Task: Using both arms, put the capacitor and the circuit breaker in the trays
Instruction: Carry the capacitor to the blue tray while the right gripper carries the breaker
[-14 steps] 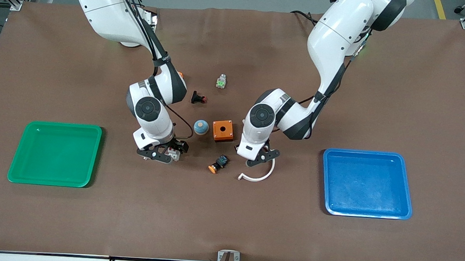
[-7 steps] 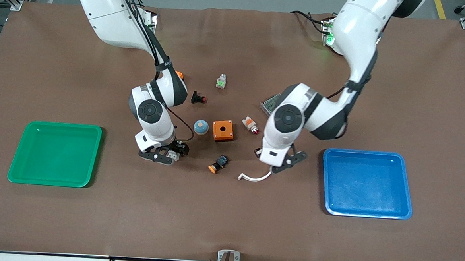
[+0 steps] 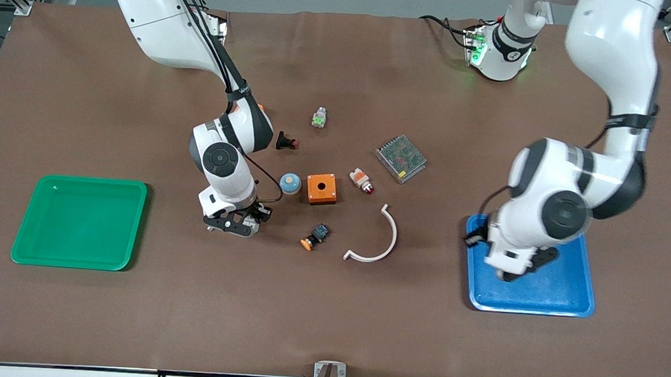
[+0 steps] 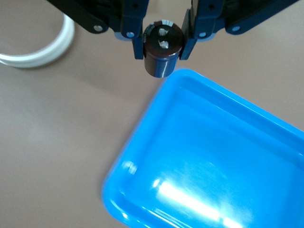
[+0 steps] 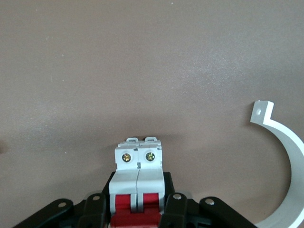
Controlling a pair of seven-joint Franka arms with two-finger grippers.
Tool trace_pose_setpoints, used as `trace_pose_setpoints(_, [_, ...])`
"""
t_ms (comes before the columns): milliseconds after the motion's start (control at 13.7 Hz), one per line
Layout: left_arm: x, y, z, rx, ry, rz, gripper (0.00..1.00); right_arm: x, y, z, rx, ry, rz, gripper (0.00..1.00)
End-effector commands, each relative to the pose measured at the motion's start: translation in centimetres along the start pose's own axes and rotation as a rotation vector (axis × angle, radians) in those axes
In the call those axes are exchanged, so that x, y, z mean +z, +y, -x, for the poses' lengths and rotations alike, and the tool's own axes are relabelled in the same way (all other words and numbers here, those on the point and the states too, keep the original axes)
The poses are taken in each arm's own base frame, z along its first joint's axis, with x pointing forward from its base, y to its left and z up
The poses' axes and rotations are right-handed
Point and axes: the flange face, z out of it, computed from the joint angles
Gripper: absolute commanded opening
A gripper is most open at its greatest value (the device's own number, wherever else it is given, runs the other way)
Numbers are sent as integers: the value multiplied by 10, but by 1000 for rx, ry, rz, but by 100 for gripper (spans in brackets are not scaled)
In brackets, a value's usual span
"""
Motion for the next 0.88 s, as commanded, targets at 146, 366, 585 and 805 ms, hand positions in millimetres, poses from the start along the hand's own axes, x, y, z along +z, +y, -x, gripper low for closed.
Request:
trace_pose_setpoints(146, [21, -89, -65, 30, -36, -3, 25, -24, 17, -15, 42, -36, 31, 0])
trace_pose_setpoints(366, [52, -122, -100, 23, 23, -38, 25, -66, 82, -63, -28, -53, 32, 0])
trace_pose_setpoints(585, [86, -127, -118, 5, 45, -6, 25, -102, 163, -108, -86, -78, 33, 0])
trace_pose_setpoints(805, [106, -118, -122, -5, 67, 25, 28, -112, 261, -140, -126, -92, 29, 0])
